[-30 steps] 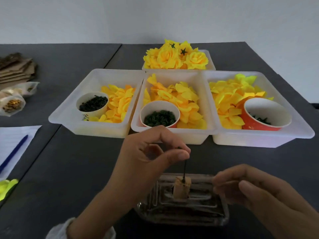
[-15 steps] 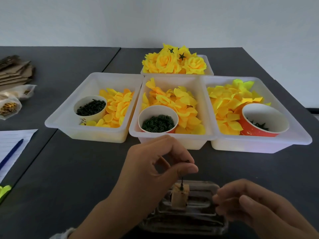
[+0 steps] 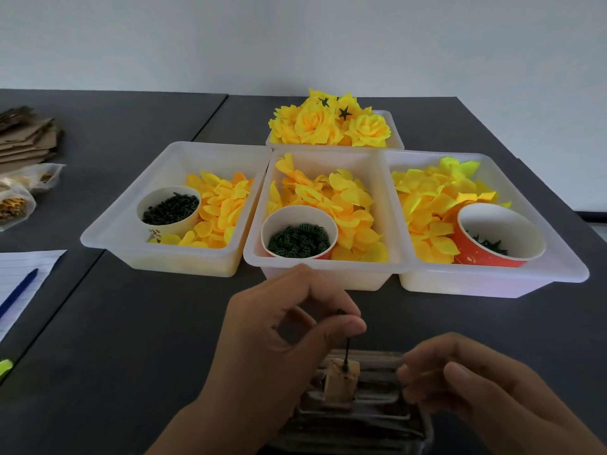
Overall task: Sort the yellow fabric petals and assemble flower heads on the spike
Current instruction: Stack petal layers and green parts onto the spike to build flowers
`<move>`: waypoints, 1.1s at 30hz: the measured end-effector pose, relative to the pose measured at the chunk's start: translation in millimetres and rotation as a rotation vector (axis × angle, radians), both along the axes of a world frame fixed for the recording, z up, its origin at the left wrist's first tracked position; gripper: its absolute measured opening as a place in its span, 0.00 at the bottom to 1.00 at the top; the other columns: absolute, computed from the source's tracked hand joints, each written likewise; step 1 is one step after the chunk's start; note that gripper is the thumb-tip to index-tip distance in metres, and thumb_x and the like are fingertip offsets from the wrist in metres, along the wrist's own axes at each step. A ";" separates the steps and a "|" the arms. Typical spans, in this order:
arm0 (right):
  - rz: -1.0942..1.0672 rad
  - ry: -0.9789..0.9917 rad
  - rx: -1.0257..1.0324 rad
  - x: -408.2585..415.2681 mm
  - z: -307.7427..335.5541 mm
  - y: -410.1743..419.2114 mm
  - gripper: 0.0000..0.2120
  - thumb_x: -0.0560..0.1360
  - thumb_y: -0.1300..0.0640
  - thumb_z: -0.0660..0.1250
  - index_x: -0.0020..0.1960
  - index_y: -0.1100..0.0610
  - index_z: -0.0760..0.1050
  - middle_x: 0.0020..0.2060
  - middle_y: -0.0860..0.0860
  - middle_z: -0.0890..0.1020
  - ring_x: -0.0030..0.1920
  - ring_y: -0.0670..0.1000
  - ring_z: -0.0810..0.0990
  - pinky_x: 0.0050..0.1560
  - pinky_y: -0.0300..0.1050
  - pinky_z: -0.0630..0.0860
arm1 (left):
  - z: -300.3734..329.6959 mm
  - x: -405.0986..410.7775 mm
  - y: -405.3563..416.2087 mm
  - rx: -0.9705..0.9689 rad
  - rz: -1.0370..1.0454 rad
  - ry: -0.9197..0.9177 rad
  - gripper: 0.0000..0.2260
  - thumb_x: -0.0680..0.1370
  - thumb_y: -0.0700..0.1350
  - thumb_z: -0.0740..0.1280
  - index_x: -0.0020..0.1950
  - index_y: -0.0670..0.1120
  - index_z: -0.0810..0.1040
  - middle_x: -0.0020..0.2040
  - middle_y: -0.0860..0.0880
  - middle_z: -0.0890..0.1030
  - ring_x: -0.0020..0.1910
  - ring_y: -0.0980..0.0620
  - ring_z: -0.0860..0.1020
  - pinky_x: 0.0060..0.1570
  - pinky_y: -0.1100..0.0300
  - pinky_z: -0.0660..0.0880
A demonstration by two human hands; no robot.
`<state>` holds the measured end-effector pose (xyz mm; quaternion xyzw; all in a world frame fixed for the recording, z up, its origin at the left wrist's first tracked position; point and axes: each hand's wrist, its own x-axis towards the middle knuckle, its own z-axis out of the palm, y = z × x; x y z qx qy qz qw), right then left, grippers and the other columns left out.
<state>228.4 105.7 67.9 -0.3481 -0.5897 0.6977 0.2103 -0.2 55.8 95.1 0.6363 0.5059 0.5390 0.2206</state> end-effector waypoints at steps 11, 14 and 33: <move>-0.016 0.026 -0.021 -0.6 -8.8 -2.8 0.27 0.59 0.32 0.74 0.48 0.51 0.82 0.48 0.57 0.83 0.50 0.58 0.82 0.50 0.47 0.79 | 2.2 -2.4 3.9 -0.053 -0.037 0.105 0.04 0.71 0.52 0.72 0.42 0.53 0.80 0.39 0.58 0.82 0.38 0.58 0.81 0.35 0.66 0.77; -0.016 0.024 -0.014 1.3 -10.7 -1.9 0.28 0.58 0.31 0.74 0.47 0.51 0.82 0.48 0.57 0.83 0.49 0.58 0.82 0.49 0.47 0.79 | 1.7 -6.2 6.1 -0.146 -0.104 0.206 0.05 0.71 0.52 0.73 0.42 0.53 0.80 0.40 0.59 0.82 0.39 0.58 0.81 0.36 0.64 0.77; -0.215 -0.455 0.807 -69.7 26.7 91.2 0.04 0.77 0.55 0.65 0.49 0.49 0.78 0.44 0.41 0.80 0.44 0.41 0.78 0.41 0.33 0.71 | -25.1 -15.8 7.8 -0.487 -0.277 0.186 0.06 0.73 0.50 0.74 0.45 0.59 0.78 0.46 0.62 0.81 0.45 0.62 0.79 0.43 0.67 0.77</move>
